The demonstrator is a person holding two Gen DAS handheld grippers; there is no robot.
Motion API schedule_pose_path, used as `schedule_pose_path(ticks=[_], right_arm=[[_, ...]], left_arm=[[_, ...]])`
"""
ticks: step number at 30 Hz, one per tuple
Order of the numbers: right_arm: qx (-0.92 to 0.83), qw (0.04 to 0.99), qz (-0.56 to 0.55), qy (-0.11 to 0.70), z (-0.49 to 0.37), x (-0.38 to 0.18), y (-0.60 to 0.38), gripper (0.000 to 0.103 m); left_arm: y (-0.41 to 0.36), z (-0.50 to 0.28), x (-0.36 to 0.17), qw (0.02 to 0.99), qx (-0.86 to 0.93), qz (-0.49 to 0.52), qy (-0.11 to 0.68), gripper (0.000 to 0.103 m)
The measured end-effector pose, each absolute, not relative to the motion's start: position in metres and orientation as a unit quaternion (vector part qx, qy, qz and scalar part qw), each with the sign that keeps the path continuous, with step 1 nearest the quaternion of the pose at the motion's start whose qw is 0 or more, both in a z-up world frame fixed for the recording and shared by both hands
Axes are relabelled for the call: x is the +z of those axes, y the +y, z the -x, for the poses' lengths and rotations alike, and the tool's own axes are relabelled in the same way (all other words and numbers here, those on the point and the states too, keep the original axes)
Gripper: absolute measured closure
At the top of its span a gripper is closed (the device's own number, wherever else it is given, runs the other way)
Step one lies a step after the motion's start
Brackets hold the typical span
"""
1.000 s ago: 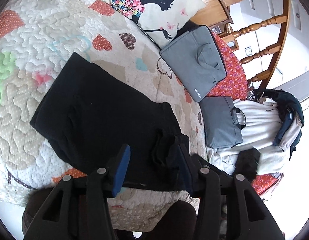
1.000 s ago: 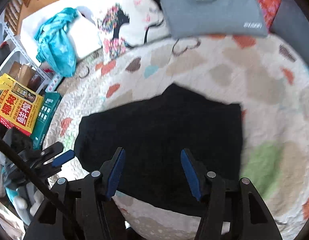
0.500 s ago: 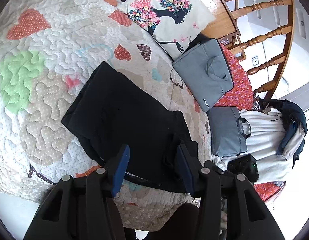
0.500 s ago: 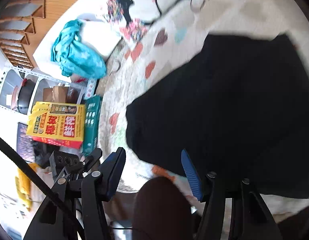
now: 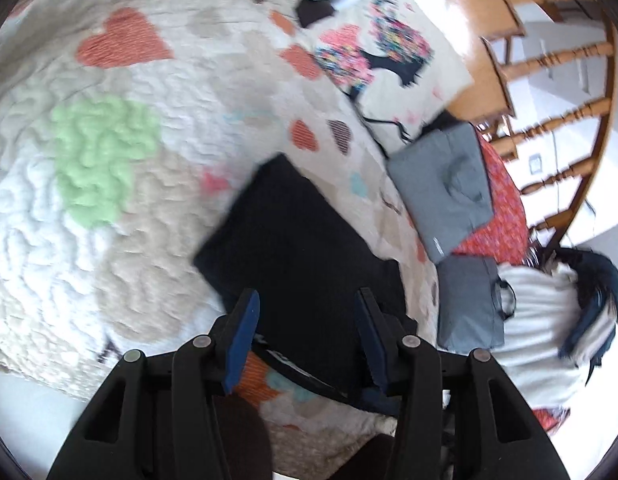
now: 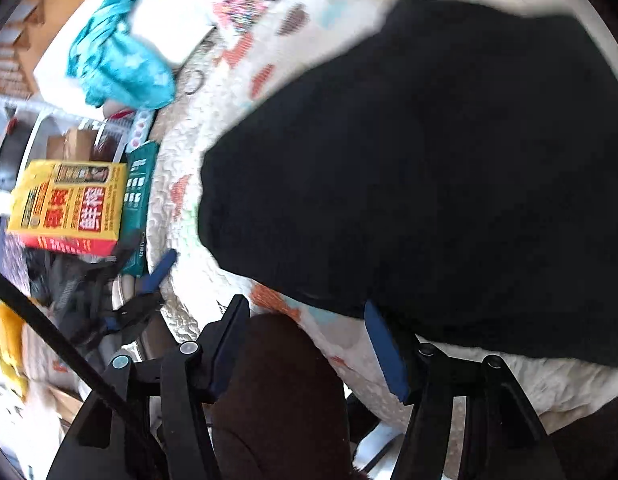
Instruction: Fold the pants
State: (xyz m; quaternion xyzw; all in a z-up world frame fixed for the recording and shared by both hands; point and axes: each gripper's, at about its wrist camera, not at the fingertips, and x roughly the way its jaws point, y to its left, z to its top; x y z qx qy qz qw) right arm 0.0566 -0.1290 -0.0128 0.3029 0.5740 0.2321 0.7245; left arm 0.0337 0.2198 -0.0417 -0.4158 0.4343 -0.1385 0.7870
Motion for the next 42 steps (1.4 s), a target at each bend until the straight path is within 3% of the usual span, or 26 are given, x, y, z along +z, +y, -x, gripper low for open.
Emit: schedule_pose_path(ticks=[5,9,14,17,19,21,23,24,26,28,29,31,33,36,42], right_arm=[[0.245,0.739,-0.256,0.573,-0.095,0.02,-0.1,0.036],[0.266,0.734,-0.158,0.605,-0.138,0.03,-0.038,0.034],[0.244,0.709,-0.076,0.657,-0.189,0.009,0.038,0.034],[0.231,0.686,-0.041,0.689,-0.214,-0.009,0.077,0.034],[0.219,0.657,-0.015,0.721,-0.222,-0.028,0.095,0.029],[0.203,0.635,0.019,0.745,-0.229,-0.042,0.116,0.015],[0.202,0.618,0.043,0.758,-0.232,-0.047,0.133,0.004],[0.197,0.61,0.07,0.764,-0.232,-0.05,0.141,0.004],[0.193,0.608,0.096,0.764,-0.229,-0.053,0.149,0.004],[0.184,0.622,0.11,0.753,-0.225,-0.05,0.148,0.012],[0.178,0.631,0.126,0.744,-0.222,-0.047,0.145,0.028],[0.194,0.647,0.12,0.728,-0.217,-0.036,0.135,0.042],[0.22,0.663,0.098,0.709,-0.207,-0.019,0.119,0.062],[0.236,0.685,0.069,0.686,-0.195,0.005,0.097,0.071],[0.261,0.721,-0.017,0.641,-0.175,0.046,0.044,0.079]], left_arm=[[0.223,-0.041,-0.075,0.756,-0.129,0.448,0.46,0.056],[0.22,-0.045,-0.089,0.744,-0.12,0.454,0.476,0.056],[0.215,-0.05,-0.099,0.738,-0.123,0.458,0.481,0.055],[0.209,-0.054,-0.099,0.739,-0.135,0.458,0.475,0.05],[0.205,-0.057,-0.101,0.738,-0.14,0.46,0.473,0.05],[0.202,-0.058,-0.101,0.741,-0.141,0.456,0.471,0.05],[0.199,-0.058,-0.1,0.751,-0.132,0.438,0.475,0.064],[0.198,-0.057,-0.1,0.754,-0.127,0.432,0.478,0.074],[0.2,-0.057,-0.102,0.749,-0.126,0.441,0.477,0.076],[0.201,-0.054,-0.101,0.748,-0.128,0.444,0.477,0.079],[0.2,-0.053,-0.1,0.75,-0.128,0.441,0.476,0.08],[0.197,-0.05,-0.094,0.754,-0.132,0.435,0.475,0.081],[0.192,-0.048,-0.087,0.762,-0.135,0.424,0.47,0.081],[0.18,-0.043,-0.07,0.771,-0.149,0.41,0.464,0.082],[0.143,-0.028,-0.027,0.796,-0.189,0.359,0.449,0.082]])
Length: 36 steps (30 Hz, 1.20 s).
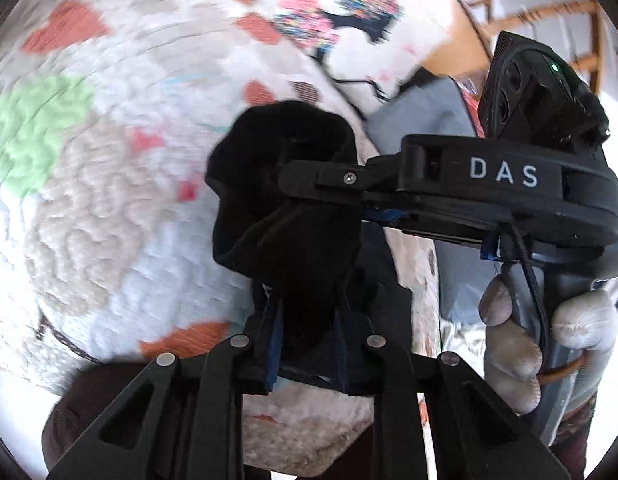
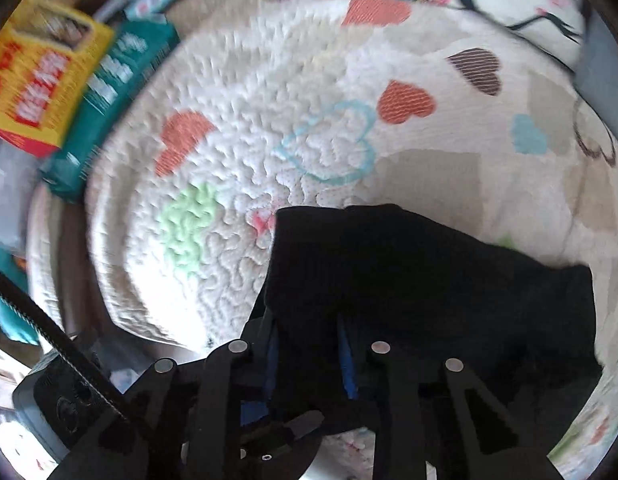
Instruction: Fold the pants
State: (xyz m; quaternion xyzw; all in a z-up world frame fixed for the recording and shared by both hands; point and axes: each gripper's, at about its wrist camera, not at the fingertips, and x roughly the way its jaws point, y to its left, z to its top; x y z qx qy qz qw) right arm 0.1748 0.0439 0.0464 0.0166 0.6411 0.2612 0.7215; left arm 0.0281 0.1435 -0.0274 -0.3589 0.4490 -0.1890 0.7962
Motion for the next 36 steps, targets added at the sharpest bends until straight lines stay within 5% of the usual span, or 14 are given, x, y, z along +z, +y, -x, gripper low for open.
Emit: schedule_pose_path(ticks=[12,20,25,27,30,36], right_arm=[[0.225,0.77,-0.207,0.56,-0.126,0.076,-0.147,0.083],[0.14,0.763,-0.314,0.547,-0.1,0.029,-0.264,0.083],[0.059,0.758,-0.306,0.573,-0.09,-0.016,-0.298,0.081],[0.042,0.762,-0.32,0.561,-0.082,-0.016,-0.31,0.069],[0.007,0.804,-0.3,0.514,-0.066,0.015,-0.321,0.066],[0.164,0.798,-0.387,0.432,-0.059,0.053,-0.302,0.066]], left_arm=[[0.005,-0.02,0.011,0.79,-0.292,0.23,0.488,0.082],[-0.073,-0.021,0.005,0.753,-0.347,0.178,0.53,0.081],[-0.075,-0.011,0.006,0.728,-0.372,0.181,0.547,0.08],[-0.058,-0.007,0.012,0.727,-0.378,0.191,0.54,0.075],[-0.034,-0.012,0.018,0.744,-0.36,0.205,0.524,0.066],[-0.024,-0.049,-0.005,0.763,-0.295,0.211,0.535,0.066]])
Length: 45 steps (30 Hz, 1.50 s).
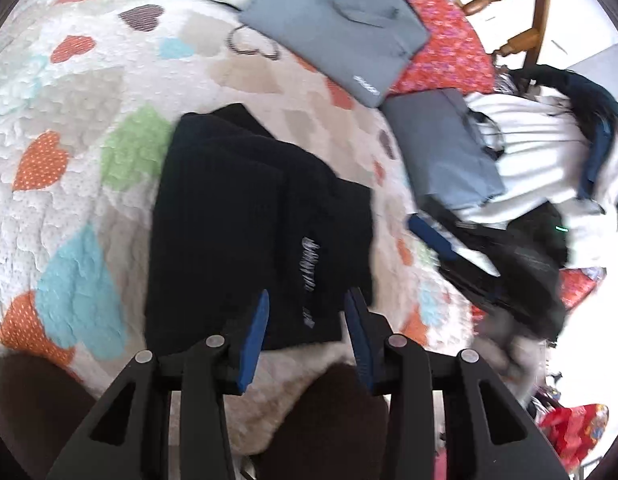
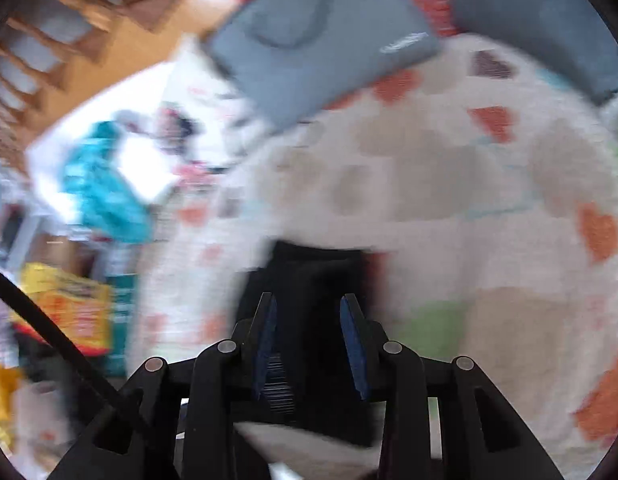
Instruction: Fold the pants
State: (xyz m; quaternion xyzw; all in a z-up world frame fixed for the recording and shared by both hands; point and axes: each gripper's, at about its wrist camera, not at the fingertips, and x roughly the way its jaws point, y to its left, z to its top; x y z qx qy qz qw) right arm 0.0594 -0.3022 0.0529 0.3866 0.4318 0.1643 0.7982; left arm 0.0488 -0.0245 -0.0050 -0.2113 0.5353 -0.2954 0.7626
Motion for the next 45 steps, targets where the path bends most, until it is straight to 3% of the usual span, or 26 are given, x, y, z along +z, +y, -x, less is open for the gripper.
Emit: schedule_pose_path(ticks=[3,7,9,26,35,41,45], right_arm=[[0.205,0.756,-0.423,0.455,-0.069,0.03,-0.283,0.065],[0.12,0.758,-0.389,0.51,-0.069,-0.013,-0.279,0.066],[0.104,0.766,-0.384,0.504,-0.063,-0.028,-0.284,0.072],[0.114,0.781,-0.38,0.483,-0.053,-0.034,-0.289,0.071],[0.152,0.793,-0.387,0.445,-0.078,0.017,-0.269,0.048],[0.145,0.753,-0.401,0.501,-0.125,-0.033,-0.24,0.046],[0.144,0.777,-0.375,0.484,-0.117,-0.013,-0.233,0.046]], left_arm=[[-0.032,-0.053,-0.028,0.755,-0.28,0.198,0.56,0.066],[-0.041,-0.049,-0.042,0.756,-0.279,0.184,0.563,0.065],[-0.044,-0.051,-0.045,0.752,-0.288,0.183,0.564,0.064],[-0.026,-0.044,-0.066,0.707,-0.31,0.257,0.582,0.061],[-0.03,-0.039,-0.066,0.724,-0.313,0.228,0.57,0.061],[-0.034,-0.036,-0.06,0.734,-0.318,0.209,0.563,0.061],[-0.039,-0.023,-0.039,0.762,-0.325,0.155,0.538,0.061]])
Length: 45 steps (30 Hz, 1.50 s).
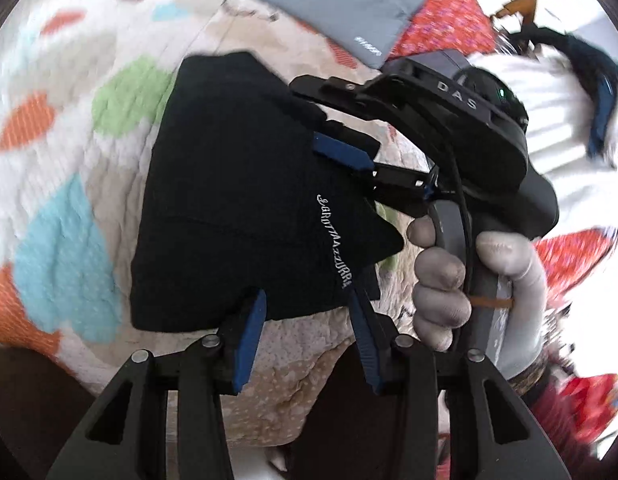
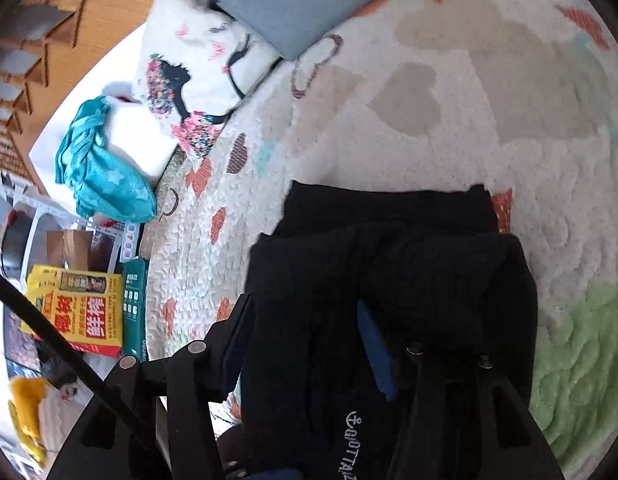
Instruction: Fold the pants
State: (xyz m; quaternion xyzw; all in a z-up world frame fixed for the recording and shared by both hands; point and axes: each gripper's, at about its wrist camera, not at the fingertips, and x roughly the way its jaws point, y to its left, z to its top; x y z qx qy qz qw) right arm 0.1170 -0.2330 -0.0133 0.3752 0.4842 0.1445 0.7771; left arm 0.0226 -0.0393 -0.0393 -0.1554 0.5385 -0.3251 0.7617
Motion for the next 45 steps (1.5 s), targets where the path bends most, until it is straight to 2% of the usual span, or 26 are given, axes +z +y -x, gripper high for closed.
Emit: schedule_pose_path(ticks=[4,11,17,20,23,25,27,29,31,35,40,45], right_arm=[[0.129,0.796,-0.362,0.467,-0.091,0.006,-0.243,0.045],[0.096,0.81,-0.365,0.449,-0.047,0.026,-0.272,0.045],[0.065,0.812,-0.362,0.453,-0.019,0.038,-0.286,0.044],[0.057,0.812,-0.363,0.453,-0.012,0.043,-0.289,0.044],[0.049,0.817,-0.357,0.451,-0.015,0.053,-0.291,0.044],[0.042,0.822,-0.353,0.445,-0.024,0.064,-0.294,0.044],[0.038,0.825,-0.356,0.437,-0.035,0.07,-0.299,0.042],[0.037,0.824,-0.362,0.434,-0.049,0.07,-0.306,0.037],[0.031,0.818,-0.368,0.441,-0.063,0.06,-0.316,0.036],[0.02,0.794,-0.398,0.459,-0.074,0.021,-0.336,0.036],[0.06,0.763,-0.442,0.468,-0.076,-0.014,-0.339,0.035],[0.1,0.752,-0.445,0.476,-0.085,-0.02,-0.325,0.035]], left_arm=[[-0.039,-0.007,-0.027,0.778,-0.325,0.131,0.522,0.061],[-0.017,0.01,0.0,0.804,-0.308,0.145,0.488,0.061],[0.003,0.028,0.041,0.842,-0.295,0.148,0.426,0.058],[0.012,0.042,0.065,0.875,-0.28,0.125,0.374,0.053],[0.023,0.053,0.09,0.91,-0.25,0.105,0.313,0.035],[0.03,0.052,0.103,0.927,-0.224,0.111,0.28,0.009],[0.039,0.043,0.112,0.934,-0.203,0.135,0.263,0.001],[0.047,0.021,0.114,0.921,-0.202,0.167,0.289,0.001],[0.051,-0.005,0.107,0.902,-0.198,0.182,0.337,0.001],[0.049,-0.039,0.084,0.888,-0.186,0.18,0.381,0.001],[0.029,-0.083,0.032,0.854,-0.19,0.175,0.451,0.001],[0.011,-0.125,-0.024,0.813,-0.188,0.204,0.512,0.001]])
